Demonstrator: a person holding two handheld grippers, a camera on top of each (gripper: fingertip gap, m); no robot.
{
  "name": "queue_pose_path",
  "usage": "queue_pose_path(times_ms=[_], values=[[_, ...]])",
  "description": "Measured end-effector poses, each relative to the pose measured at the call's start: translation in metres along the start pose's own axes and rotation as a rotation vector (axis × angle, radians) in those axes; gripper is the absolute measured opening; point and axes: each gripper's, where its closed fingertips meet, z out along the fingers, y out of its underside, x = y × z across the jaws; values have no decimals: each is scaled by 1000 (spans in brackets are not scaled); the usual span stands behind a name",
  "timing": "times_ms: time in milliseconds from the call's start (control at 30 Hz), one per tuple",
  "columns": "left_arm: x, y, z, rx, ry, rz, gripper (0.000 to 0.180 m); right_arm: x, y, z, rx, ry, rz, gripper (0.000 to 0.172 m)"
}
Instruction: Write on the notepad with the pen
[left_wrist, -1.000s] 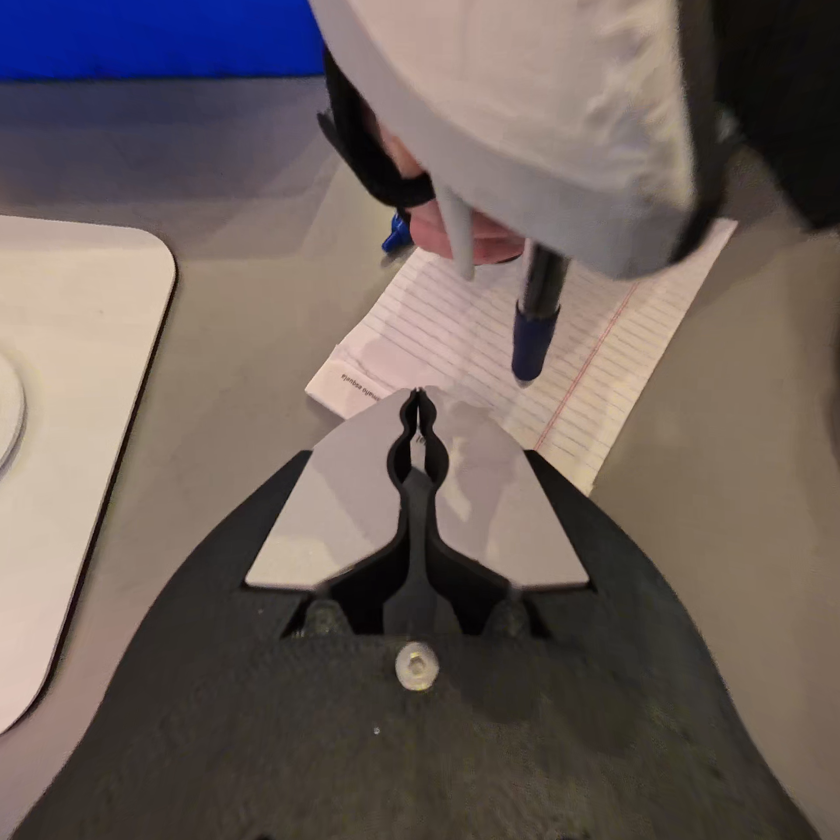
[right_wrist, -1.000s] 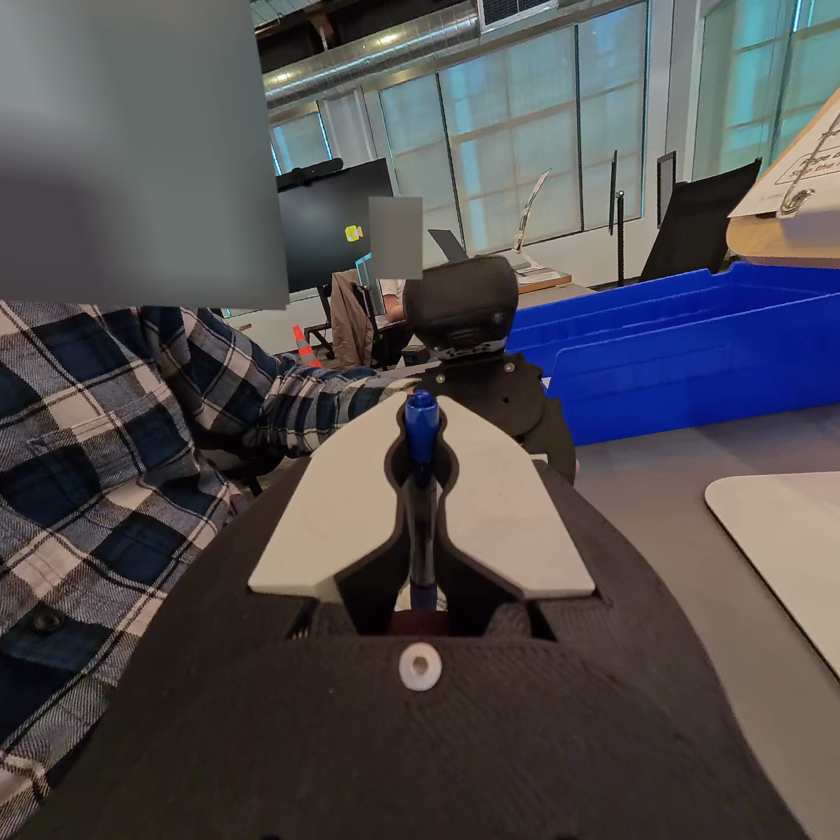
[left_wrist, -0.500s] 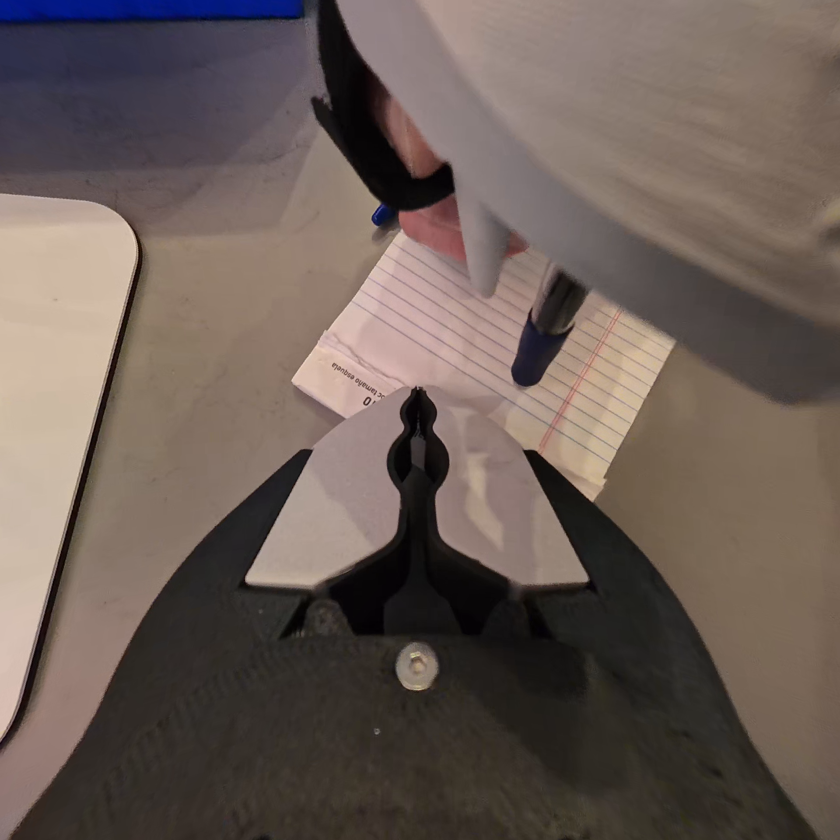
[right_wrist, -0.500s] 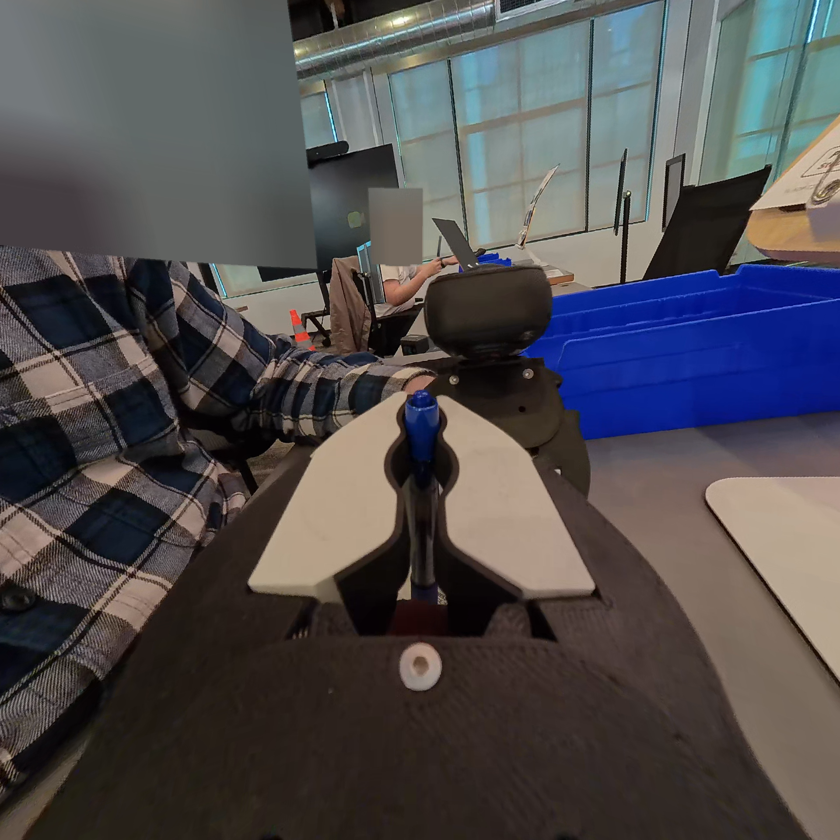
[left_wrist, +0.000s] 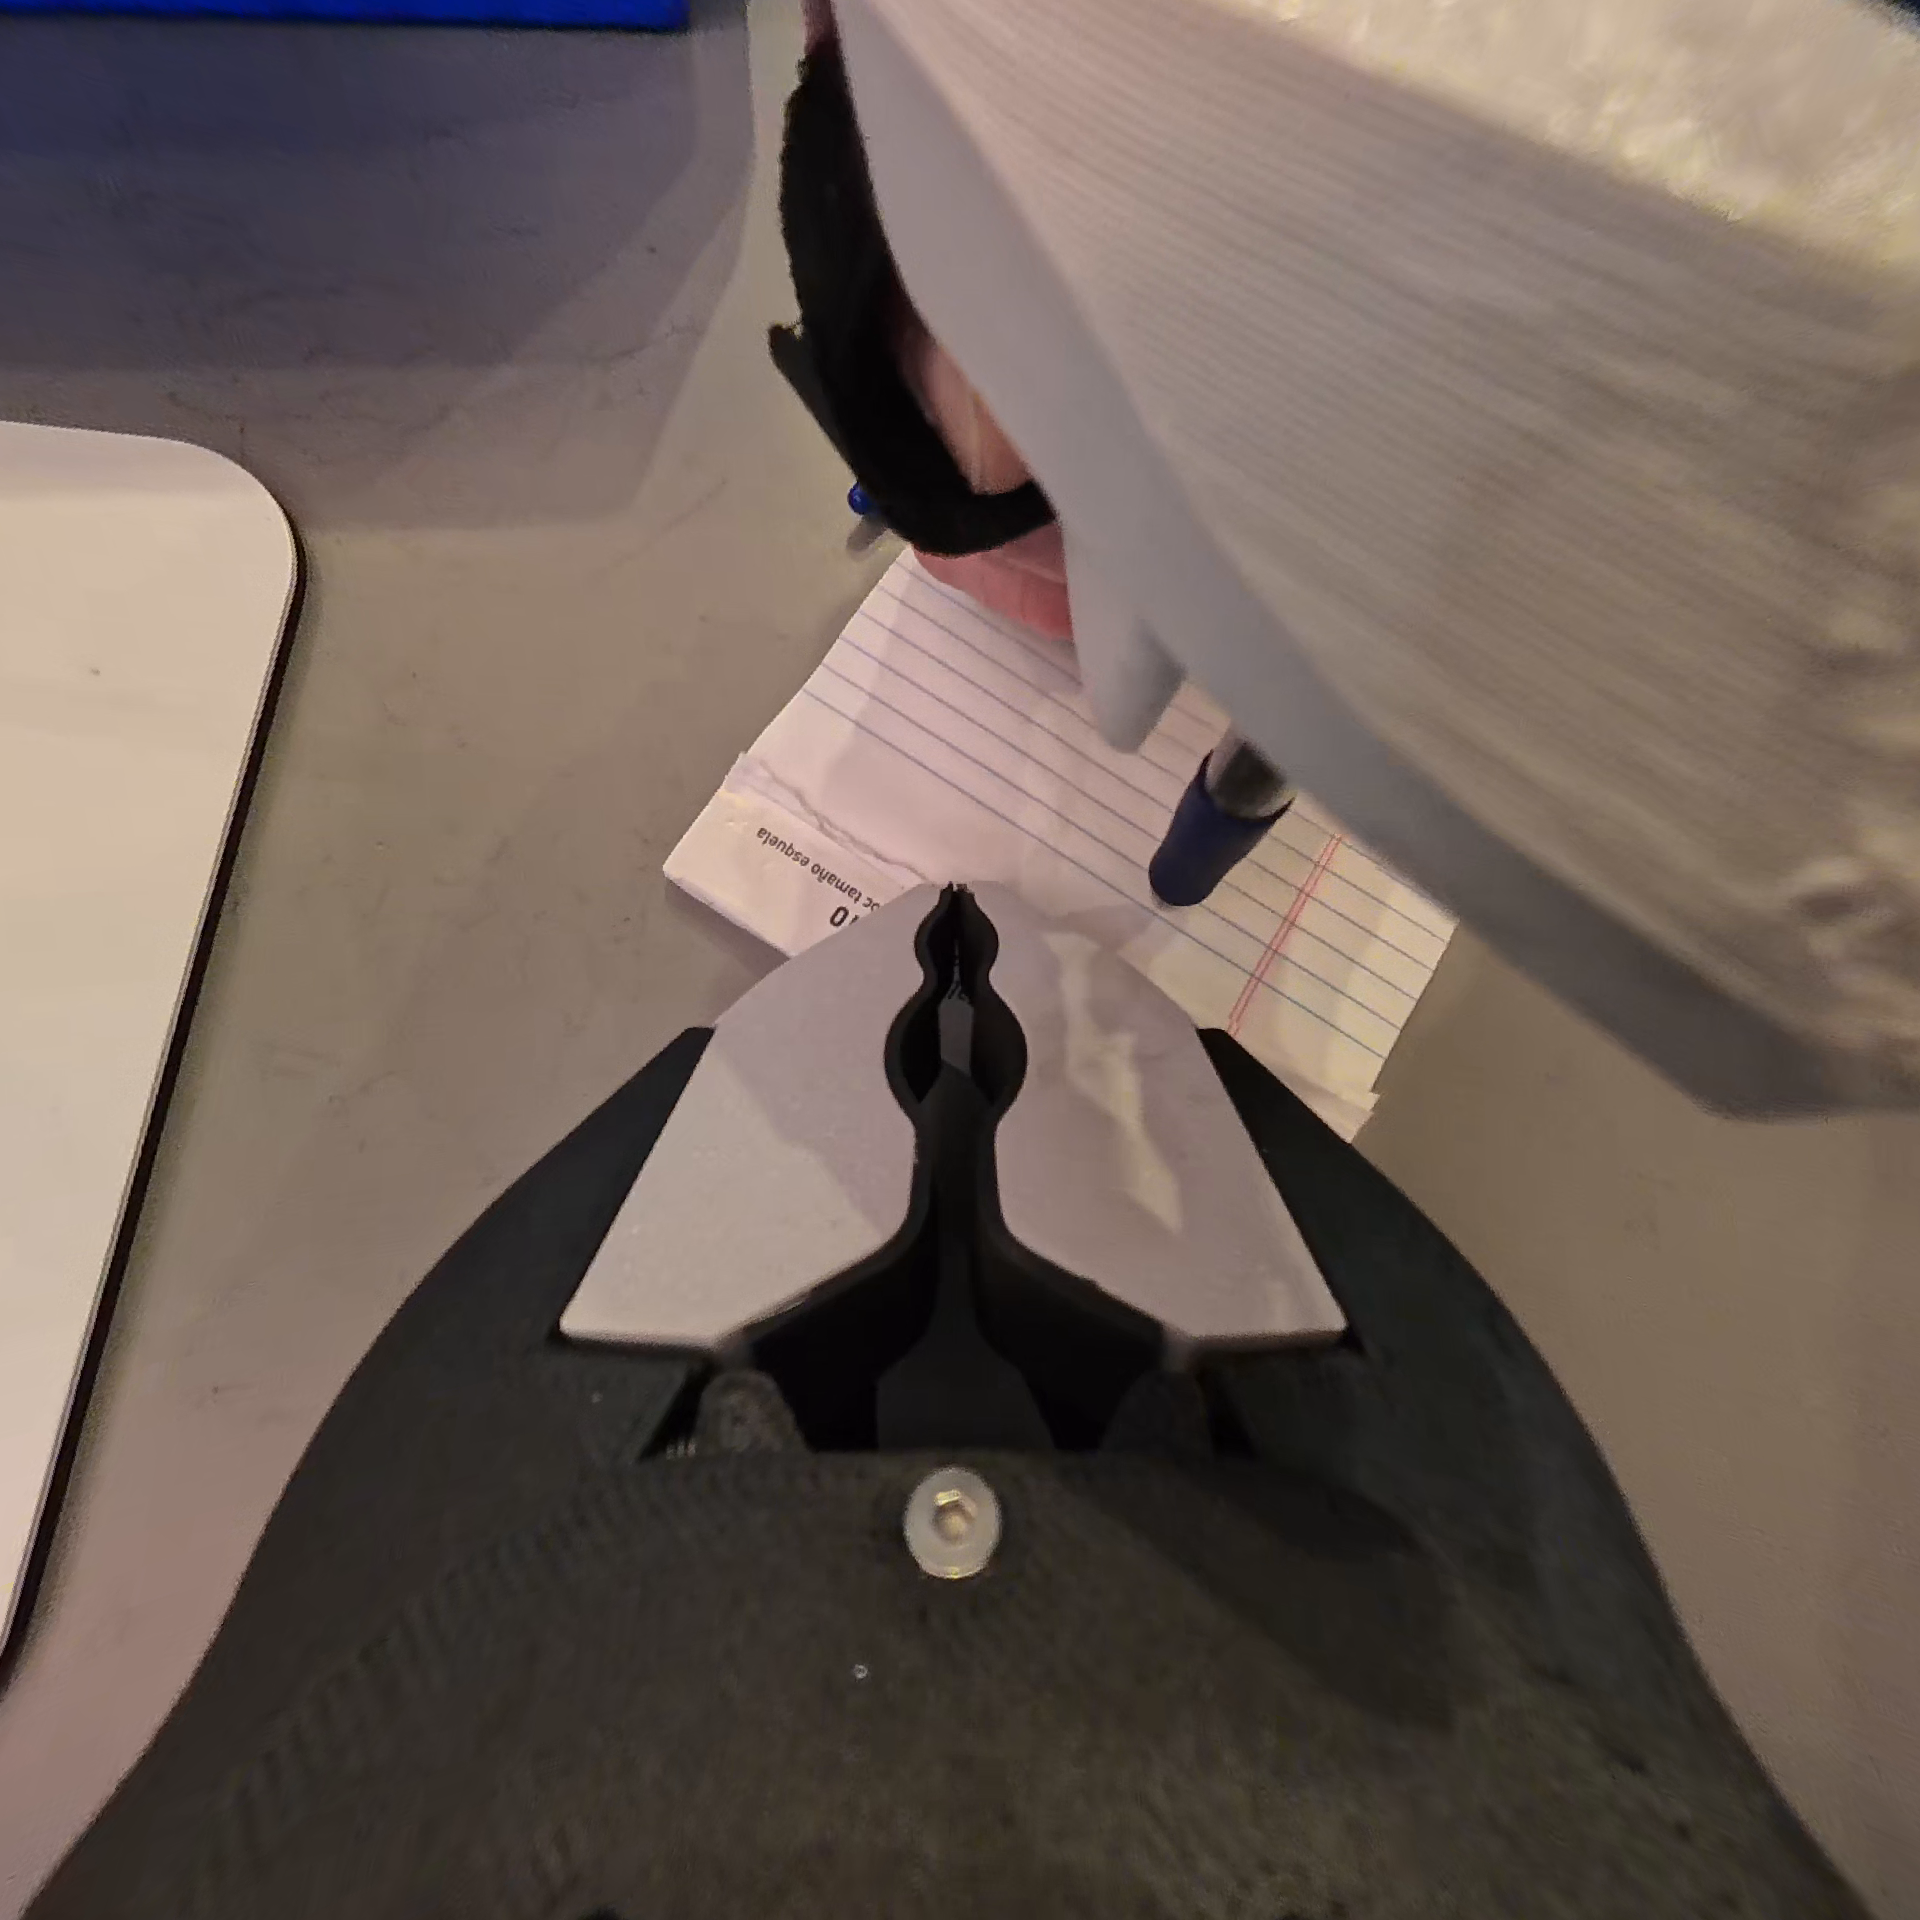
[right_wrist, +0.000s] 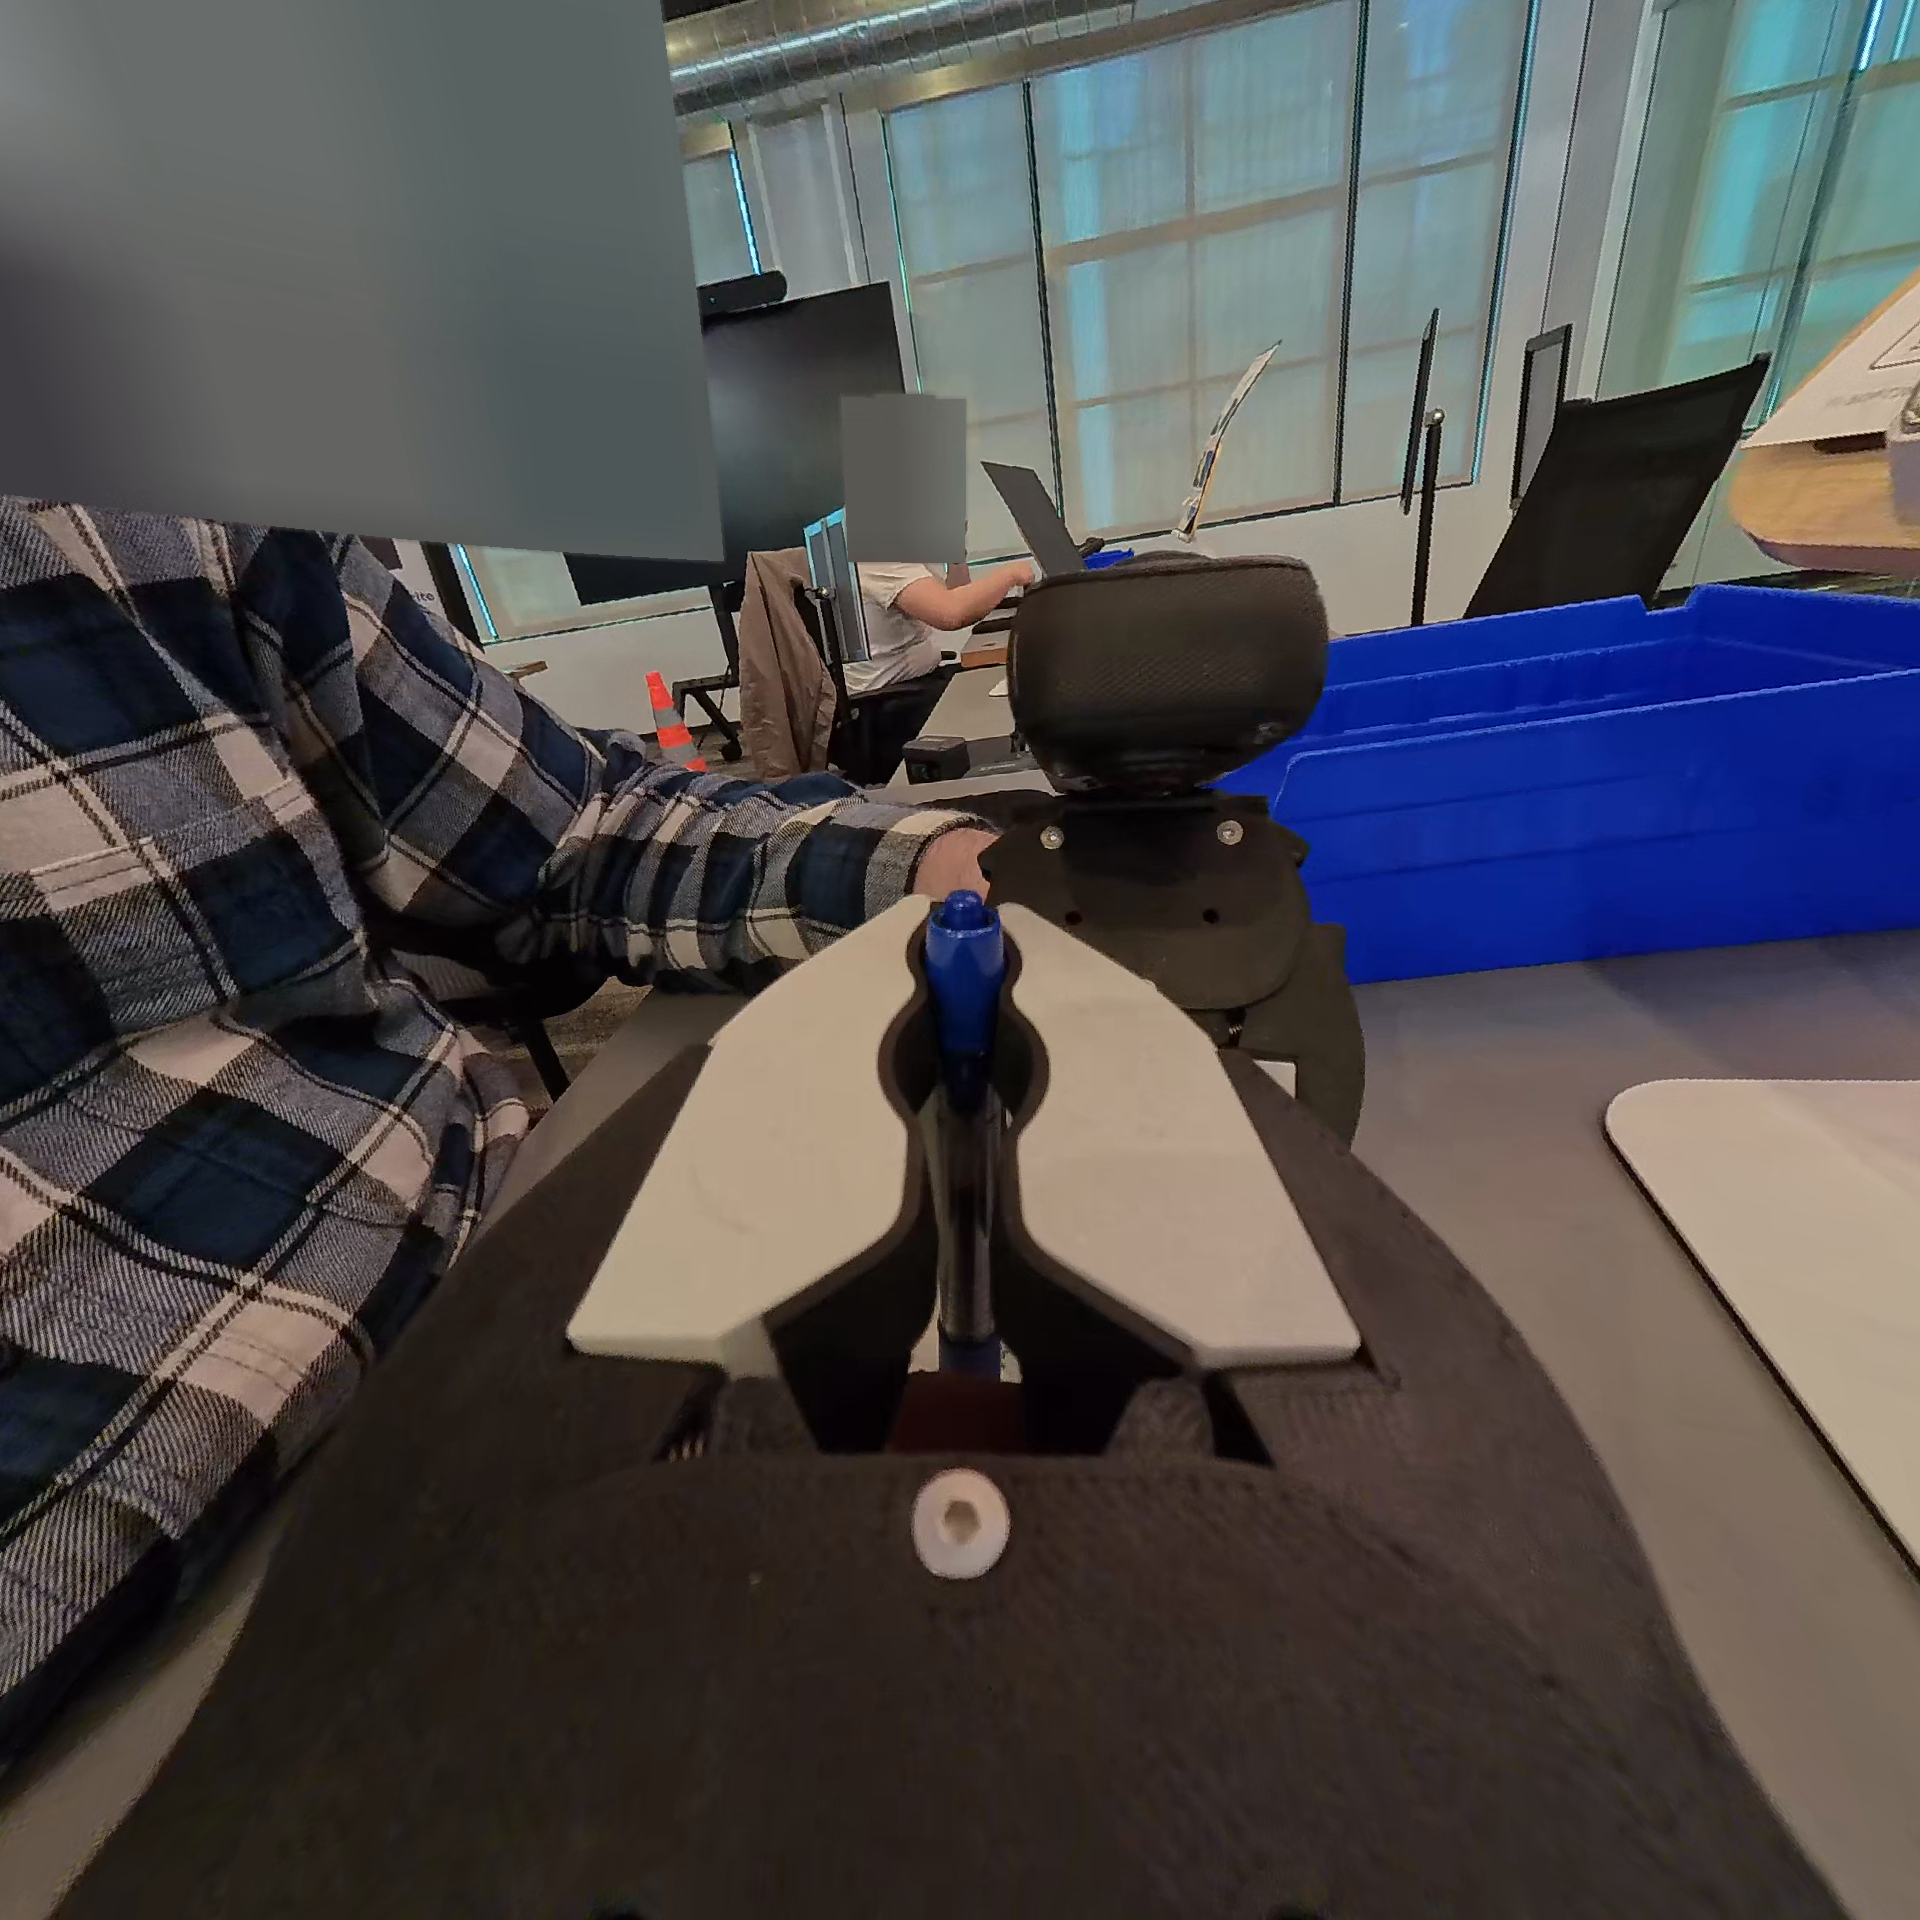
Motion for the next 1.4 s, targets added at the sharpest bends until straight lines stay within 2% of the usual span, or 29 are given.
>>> queue_pose_path(times_ms=[700, 833, 900, 1000, 1067, 1133, 1200, 1267, 1300, 1400], values=[[0, 0, 1, -2, 2, 12, 0, -11, 3, 8, -13, -57, 8, 6], [-1, 0, -2, 10, -8, 8, 0, -8, -10, -1, 48, -41, 18, 6], [-2, -2, -10, 50, 7, -51, 15, -7, -20, -7, 85, -36, 14, 6], [12, -18, -27, 215, 130, -136, 32, -4, -34, -14, 122, -13, 0, 6], [22, -35, -36, 324, 184, -141, 42, 0, -39, -17, 135, -9, 6, 6], [30, -47, -36, 363, 212, -122, 49, 1, -40, -18, 143, -10, 18, 6], [38, -56, -26, 359, 205, -77, 40, 0, -40, -16, 137, -9, 13, 5], [43, -64, -15, 363, 194, -56, 12, -1, -39, -12, 119, -9, 8, 6], [44, -67, -11, 382, 191, -62, 7, -3, -39, -11, 115, -13, 10, 6], [42, -69, -10, 400, 193, -82, 7, 2, -38, -12, 100, 21, 17, 6]])
